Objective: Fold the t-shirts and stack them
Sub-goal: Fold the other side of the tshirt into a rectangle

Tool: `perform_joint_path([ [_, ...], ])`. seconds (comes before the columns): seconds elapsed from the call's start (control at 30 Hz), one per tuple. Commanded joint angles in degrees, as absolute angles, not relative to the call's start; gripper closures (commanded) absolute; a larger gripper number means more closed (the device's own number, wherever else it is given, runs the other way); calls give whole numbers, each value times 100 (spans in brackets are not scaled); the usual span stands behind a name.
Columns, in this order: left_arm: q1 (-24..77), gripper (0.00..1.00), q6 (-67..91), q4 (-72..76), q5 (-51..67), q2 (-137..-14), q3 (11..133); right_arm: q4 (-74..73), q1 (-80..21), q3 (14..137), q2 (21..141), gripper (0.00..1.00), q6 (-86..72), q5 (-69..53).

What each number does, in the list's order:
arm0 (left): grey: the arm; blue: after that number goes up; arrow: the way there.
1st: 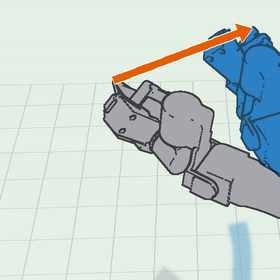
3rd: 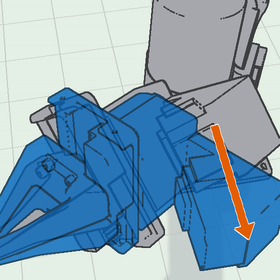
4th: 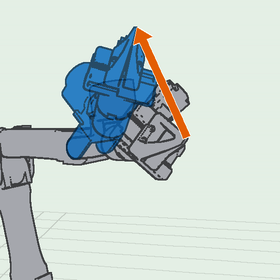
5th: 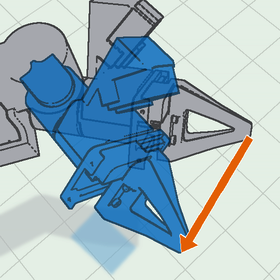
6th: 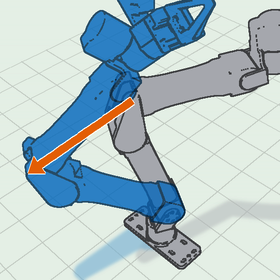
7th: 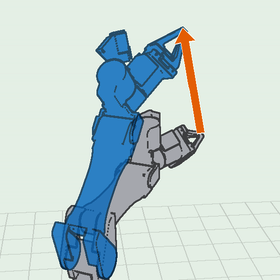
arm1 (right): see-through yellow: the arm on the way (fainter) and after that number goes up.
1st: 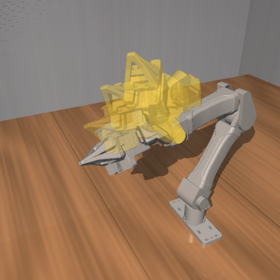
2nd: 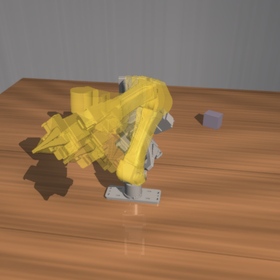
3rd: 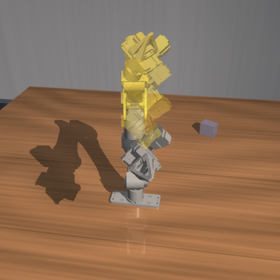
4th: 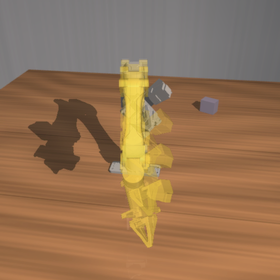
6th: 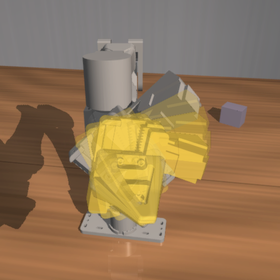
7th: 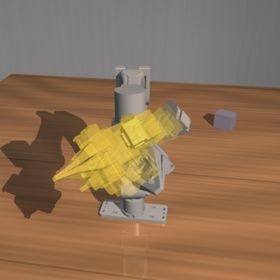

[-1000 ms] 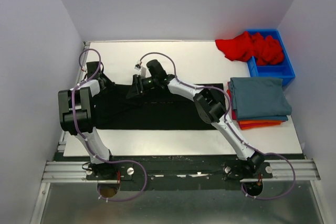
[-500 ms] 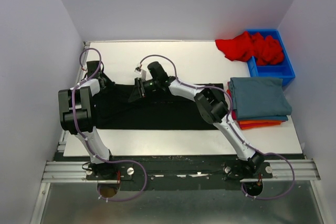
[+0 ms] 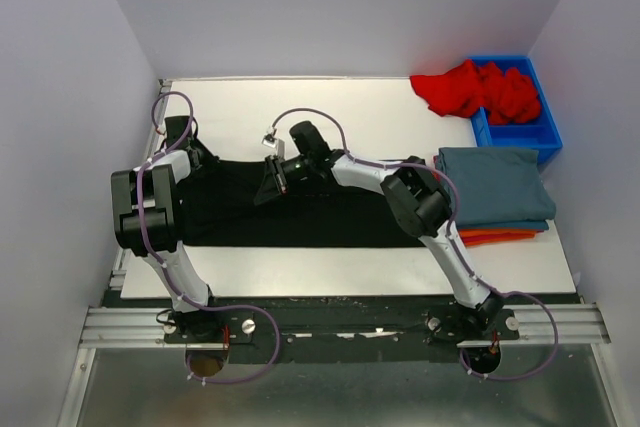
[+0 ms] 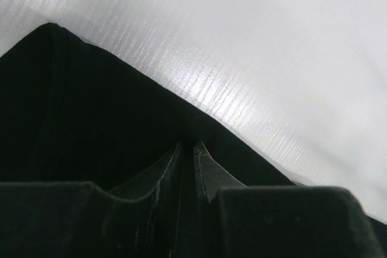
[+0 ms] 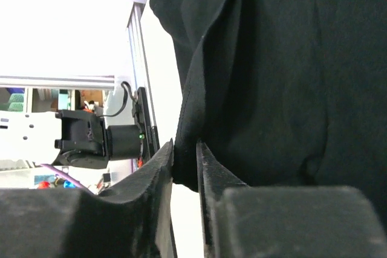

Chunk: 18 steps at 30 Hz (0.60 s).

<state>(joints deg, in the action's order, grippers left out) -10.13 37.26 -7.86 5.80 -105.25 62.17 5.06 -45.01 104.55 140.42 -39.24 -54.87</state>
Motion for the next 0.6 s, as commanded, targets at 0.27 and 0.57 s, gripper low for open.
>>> perform_joint_path([
  [0.27, -1028, 75, 3577, -967, 457, -10521, 6267, 36, -4553, 8905, 13000, 36, -3103, -5617],
  [0.57, -1028, 74, 3612, -941, 405, -10328, 6232, -282, -4544, 9306, 12744, 31, -2891, -5054],
])
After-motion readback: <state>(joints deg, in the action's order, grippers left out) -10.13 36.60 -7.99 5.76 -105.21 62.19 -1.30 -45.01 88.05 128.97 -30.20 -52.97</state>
